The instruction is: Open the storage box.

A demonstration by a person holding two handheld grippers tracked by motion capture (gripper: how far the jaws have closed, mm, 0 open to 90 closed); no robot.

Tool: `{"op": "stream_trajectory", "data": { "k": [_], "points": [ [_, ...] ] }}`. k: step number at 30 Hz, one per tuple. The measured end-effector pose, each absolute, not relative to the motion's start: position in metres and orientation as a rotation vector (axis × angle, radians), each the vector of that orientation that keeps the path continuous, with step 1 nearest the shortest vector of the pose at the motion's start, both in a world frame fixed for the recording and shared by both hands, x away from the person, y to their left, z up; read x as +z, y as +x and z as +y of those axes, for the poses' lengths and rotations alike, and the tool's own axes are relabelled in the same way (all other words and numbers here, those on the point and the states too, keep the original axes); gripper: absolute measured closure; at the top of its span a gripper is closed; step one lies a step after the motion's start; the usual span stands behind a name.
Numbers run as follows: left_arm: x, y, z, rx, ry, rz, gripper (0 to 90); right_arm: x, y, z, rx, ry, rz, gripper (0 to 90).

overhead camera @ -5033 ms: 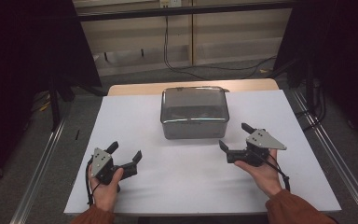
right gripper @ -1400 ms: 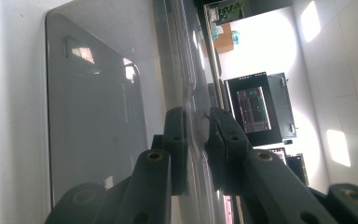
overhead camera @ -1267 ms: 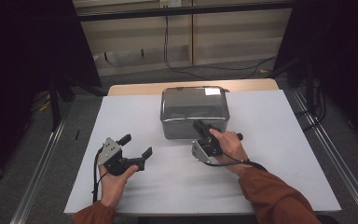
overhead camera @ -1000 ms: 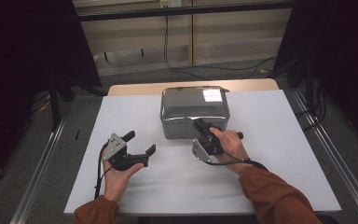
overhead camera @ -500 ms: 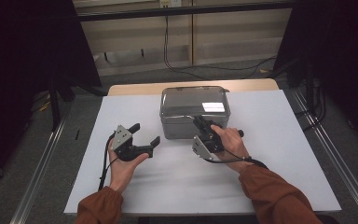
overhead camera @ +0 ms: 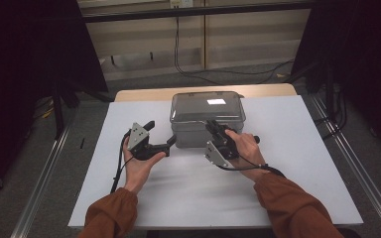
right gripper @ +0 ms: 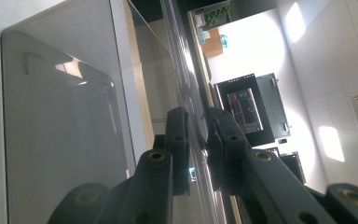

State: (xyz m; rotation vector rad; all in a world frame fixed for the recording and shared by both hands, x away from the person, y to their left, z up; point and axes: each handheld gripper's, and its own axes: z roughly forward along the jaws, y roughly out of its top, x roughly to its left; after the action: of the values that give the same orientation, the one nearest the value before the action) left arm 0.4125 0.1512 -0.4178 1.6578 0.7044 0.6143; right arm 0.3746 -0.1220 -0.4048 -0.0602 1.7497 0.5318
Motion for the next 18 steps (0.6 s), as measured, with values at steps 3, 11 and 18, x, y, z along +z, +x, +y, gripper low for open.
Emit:
{"op": "stream_trajectory", "data": {
  "k": [3,11,18],
  "points": [
    [-0.414,0.418,0.148,0.623,1.653,0.705,5.9,-0.404,0.375,-0.122,0.532,-0.062,1.749,79.0],
    [-0.411,0.428,0.133,0.64,1.669,0.677,6.5,-0.396,0.377,-0.121,0.534,-0.051,1.738,79.6],
    [-0.403,0.437,0.124,0.687,1.674,0.631,12.5,-0.394,0.378,-0.122,0.546,-0.038,1.732,79.5]
  ]
}}
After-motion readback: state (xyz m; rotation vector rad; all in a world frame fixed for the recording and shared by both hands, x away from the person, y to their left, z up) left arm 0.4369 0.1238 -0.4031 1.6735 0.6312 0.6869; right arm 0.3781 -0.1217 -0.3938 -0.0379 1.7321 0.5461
